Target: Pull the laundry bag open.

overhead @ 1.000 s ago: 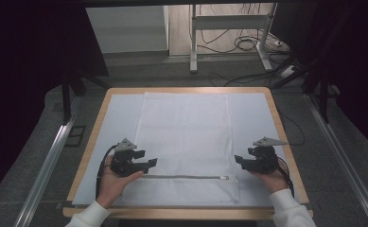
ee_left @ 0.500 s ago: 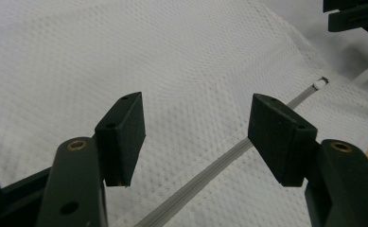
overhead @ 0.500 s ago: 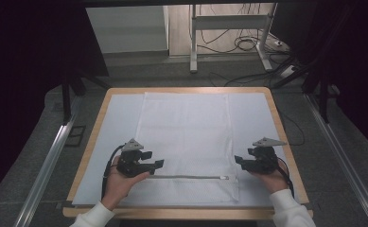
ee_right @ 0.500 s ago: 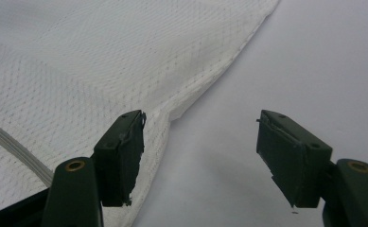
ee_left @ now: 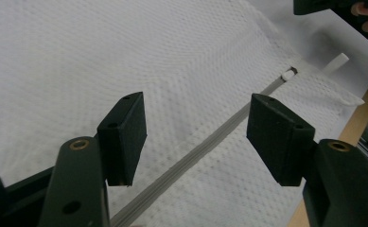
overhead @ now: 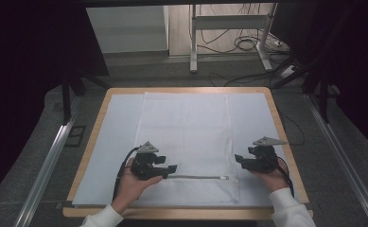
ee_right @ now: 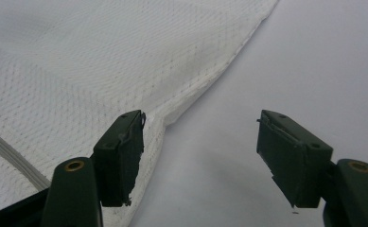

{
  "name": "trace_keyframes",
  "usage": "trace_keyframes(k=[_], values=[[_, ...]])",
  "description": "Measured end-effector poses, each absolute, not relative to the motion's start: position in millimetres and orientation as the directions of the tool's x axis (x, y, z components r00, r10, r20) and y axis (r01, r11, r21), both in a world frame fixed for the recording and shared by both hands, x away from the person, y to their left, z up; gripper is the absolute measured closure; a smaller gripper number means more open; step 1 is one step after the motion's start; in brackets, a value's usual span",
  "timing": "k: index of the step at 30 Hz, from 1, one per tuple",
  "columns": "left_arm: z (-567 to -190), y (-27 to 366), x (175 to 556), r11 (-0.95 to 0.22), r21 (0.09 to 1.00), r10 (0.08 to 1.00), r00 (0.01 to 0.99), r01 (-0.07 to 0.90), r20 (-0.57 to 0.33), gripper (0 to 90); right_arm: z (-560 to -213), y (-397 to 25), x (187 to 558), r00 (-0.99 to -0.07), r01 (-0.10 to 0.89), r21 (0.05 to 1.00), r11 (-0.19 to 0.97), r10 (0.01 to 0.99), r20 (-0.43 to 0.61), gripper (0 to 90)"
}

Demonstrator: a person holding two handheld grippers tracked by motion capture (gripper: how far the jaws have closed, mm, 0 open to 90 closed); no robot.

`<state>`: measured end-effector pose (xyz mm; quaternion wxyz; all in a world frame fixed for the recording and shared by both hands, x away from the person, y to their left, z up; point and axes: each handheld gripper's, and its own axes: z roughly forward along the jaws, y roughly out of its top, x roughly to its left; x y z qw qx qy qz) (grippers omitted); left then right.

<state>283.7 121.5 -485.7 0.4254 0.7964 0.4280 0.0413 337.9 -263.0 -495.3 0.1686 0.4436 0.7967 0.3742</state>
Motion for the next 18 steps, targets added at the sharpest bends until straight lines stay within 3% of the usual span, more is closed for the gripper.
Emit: trace_keyframes(k=[18], values=[[-486, 84, 285, -0.305, 0.699, 0.666, 0.67, 0.646, -0.329, 39.7, -496, -263, 338, -0.548, 0.579, 0.748, 0.326, 0.834, 0.06, 31.4]])
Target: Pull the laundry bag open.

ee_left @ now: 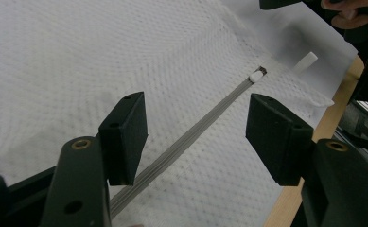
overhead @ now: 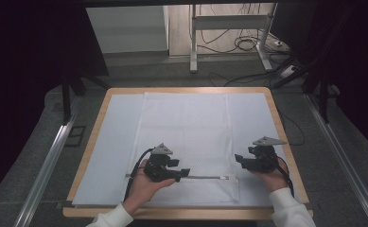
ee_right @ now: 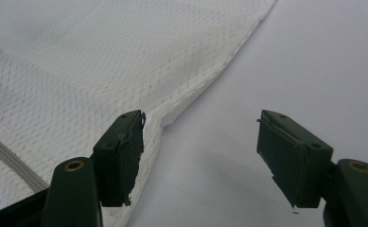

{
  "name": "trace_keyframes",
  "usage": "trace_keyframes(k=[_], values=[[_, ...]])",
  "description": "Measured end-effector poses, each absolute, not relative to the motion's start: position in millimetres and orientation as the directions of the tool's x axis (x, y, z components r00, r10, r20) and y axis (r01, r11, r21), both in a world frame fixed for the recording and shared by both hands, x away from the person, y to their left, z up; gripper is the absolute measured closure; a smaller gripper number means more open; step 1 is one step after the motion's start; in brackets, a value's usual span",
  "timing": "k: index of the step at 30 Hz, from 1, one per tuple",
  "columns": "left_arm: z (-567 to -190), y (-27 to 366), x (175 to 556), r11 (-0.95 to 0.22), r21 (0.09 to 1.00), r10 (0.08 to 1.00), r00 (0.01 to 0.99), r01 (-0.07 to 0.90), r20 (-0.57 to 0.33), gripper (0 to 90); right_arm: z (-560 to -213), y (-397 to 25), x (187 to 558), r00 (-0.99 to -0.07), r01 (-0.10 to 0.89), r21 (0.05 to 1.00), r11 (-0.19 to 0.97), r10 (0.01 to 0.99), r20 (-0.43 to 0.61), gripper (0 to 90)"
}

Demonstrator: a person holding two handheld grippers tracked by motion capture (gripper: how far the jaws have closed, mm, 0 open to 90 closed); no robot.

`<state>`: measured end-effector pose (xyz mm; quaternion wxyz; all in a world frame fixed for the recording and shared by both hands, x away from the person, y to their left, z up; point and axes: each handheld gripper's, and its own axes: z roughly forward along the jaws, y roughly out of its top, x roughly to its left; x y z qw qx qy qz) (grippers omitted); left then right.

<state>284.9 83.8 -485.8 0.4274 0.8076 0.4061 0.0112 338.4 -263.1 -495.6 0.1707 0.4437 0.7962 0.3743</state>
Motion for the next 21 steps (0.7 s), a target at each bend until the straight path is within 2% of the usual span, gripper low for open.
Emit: trace_keyframes(k=[21], values=[[-490, 52, 287, -0.349, 0.697, 0.636, 0.705, 0.626, -0.315, 40.5, -496, -263, 339, -0.542, 0.581, 0.747, 0.324, 0.838, 0.058, 31.4]])
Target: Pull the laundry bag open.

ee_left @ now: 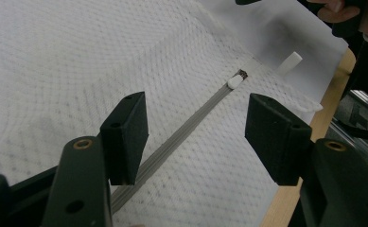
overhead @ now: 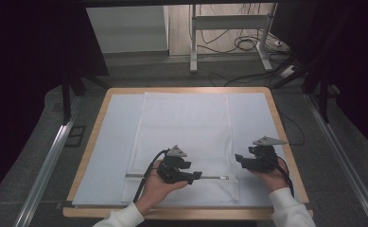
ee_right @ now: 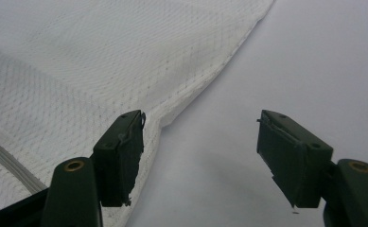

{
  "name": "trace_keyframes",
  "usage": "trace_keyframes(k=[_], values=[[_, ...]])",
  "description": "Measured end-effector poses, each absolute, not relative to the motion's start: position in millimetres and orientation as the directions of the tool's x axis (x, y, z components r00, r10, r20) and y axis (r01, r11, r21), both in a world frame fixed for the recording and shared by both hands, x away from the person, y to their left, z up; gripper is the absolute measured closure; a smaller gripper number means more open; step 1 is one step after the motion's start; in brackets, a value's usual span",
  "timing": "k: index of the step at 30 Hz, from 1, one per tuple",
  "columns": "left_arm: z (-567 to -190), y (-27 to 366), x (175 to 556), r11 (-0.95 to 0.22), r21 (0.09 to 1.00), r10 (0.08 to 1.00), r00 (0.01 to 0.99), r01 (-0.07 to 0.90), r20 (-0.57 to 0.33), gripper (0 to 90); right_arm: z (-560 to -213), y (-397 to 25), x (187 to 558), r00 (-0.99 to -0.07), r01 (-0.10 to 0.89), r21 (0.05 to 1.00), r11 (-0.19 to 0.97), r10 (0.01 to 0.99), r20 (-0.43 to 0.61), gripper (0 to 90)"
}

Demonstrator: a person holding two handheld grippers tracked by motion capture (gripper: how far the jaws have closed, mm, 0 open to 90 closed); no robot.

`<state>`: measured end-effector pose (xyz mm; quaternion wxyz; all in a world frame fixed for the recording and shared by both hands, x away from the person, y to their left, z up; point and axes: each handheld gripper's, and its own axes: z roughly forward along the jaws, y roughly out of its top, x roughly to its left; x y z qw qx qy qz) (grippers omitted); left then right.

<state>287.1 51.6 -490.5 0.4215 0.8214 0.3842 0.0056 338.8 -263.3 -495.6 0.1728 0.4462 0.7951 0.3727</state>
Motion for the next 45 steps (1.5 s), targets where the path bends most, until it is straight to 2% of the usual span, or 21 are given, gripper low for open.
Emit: trace_keyframes(k=[45], values=[[-510, -6, 291, -0.386, 0.666, 0.593, 0.725, 0.638, -0.35, 44.3, -495, -265, 338, -0.542, 0.581, 0.747, 0.324, 0.838, 0.058, 31.5]])
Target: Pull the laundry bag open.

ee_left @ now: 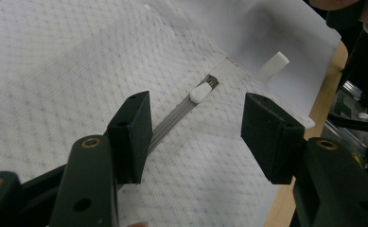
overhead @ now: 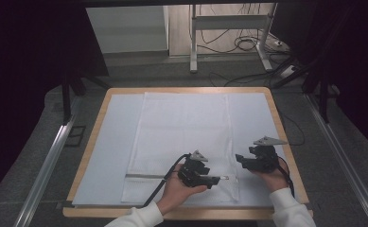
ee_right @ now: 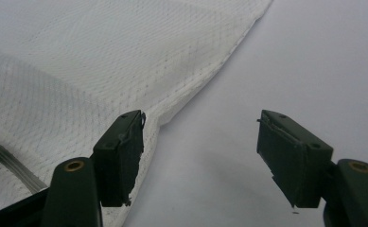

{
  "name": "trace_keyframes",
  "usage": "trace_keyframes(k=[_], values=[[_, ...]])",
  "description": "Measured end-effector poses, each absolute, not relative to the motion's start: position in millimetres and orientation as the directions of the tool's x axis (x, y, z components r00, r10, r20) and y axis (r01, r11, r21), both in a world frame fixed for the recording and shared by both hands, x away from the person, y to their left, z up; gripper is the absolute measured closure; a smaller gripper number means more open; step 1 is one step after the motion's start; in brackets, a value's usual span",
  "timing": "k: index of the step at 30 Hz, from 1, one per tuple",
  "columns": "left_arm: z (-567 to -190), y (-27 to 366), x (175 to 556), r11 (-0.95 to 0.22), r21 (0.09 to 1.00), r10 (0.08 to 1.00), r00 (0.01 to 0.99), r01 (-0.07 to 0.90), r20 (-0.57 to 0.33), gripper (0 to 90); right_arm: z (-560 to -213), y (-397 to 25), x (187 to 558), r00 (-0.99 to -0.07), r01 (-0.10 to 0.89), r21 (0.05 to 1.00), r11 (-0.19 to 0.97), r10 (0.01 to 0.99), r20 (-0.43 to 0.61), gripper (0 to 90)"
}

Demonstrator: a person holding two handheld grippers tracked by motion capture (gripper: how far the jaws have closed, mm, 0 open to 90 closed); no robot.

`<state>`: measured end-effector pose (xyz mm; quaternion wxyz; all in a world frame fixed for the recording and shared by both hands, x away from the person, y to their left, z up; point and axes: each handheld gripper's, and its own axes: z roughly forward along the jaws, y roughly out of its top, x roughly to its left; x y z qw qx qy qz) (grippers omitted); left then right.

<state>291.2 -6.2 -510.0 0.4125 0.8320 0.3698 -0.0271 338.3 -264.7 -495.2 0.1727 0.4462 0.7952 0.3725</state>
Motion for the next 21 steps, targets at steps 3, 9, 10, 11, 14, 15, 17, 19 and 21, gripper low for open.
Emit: trace_keyframes(k=[3, 9, 10, 11, 14, 15, 17, 19, 21], values=[[-509, -10, 293, -0.378, 0.661, 0.587, 0.72, 0.648, -0.371, 44.4, -494, -264, 337, -0.546, 0.577, 0.748, 0.327, 0.836, 0.057, 31.5], [-513, -19, 297, -0.379, 0.65, 0.579, 0.717, 0.659, -0.389, 44.9, -495, -264, 337, -0.545, 0.58, 0.748, 0.324, 0.836, 0.06, 31.4], [-514, -21, 298, -0.38, 0.647, 0.581, 0.715, 0.661, -0.389, 45.0, -495, -265, 337, -0.544, 0.58, 0.748, 0.324, 0.837, 0.059, 31.4], [-515, -22, 299, -0.383, 0.643, 0.581, 0.714, 0.663, -0.391, 45.2, -495, -265, 337, -0.542, 0.581, 0.747, 0.323, 0.838, 0.059, 31.5], [-516, -24, 300, -0.379, 0.639, 0.581, 0.709, 0.669, -0.399, 45.9, -495, -265, 337, -0.54, 0.58, 0.748, 0.323, 0.839, 0.057, 31.4], [-516, -24, 300, -0.376, 0.639, 0.581, 0.709, 0.67, -0.401, 45.9, -495, -265, 337, -0.54, 0.58, 0.748, 0.323, 0.839, 0.057, 31.5], [-516, -25, 301, -0.37, 0.636, 0.578, 0.704, 0.677, -0.414, 46.4, -495, -265, 337, -0.54, 0.58, 0.748, 0.323, 0.84, 0.055, 31.4], [-517, -26, 302, -0.368, 0.631, 0.576, 0.7, 0.683, -0.422, 46.4, -495, -265, 337, -0.541, 0.58, 0.747, 0.326, 0.839, 0.054, 31.4], [-518, -27, 303, -0.37, 0.628, 0.576, 0.7, 0.684, -0.423, 46.3, -495, -264, 337, -0.543, 0.578, 0.747, 0.328, 0.838, 0.052, 31.5]])
